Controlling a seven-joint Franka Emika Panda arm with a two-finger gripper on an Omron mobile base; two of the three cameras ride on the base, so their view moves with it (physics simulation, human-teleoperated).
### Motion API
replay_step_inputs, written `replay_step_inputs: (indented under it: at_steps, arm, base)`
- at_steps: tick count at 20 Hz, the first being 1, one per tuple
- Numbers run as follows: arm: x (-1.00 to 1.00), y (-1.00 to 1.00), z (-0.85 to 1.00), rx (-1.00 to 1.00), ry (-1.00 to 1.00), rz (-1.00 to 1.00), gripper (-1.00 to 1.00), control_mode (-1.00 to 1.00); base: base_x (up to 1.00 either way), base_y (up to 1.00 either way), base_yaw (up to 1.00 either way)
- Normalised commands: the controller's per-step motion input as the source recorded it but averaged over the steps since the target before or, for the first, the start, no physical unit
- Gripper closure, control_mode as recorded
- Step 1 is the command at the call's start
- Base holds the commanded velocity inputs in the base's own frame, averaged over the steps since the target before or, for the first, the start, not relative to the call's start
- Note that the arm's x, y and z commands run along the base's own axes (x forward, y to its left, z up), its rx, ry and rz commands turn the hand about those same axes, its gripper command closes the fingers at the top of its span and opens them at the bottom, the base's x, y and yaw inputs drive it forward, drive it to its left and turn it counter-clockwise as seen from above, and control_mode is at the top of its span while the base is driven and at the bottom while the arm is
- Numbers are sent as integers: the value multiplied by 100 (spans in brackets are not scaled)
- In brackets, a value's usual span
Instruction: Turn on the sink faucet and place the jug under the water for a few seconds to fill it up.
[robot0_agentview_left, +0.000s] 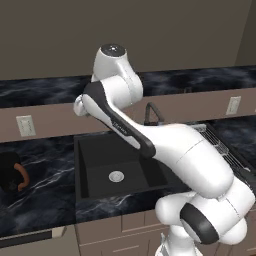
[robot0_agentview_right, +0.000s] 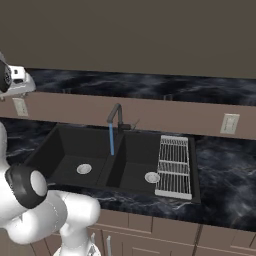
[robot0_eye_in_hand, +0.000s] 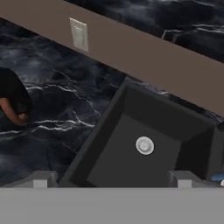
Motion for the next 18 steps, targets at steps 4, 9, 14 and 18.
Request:
replay_step_inputs:
  at_steps: [4, 9, 14, 18]
  arm:
    - [-11, 76, -100, 0, 0, 32, -100, -100]
    - [0, 21, -99, 11, 0, 37, -100, -100]
    - [1, 0, -94, 26, 0, 44, -100, -100]
    - [-13, 0, -74, 31, 0, 43, -100, -100]
  base:
    - [0, 0, 0]
    - [0, 0, 0]
    - [0, 0, 0]
    - [0, 0, 0]
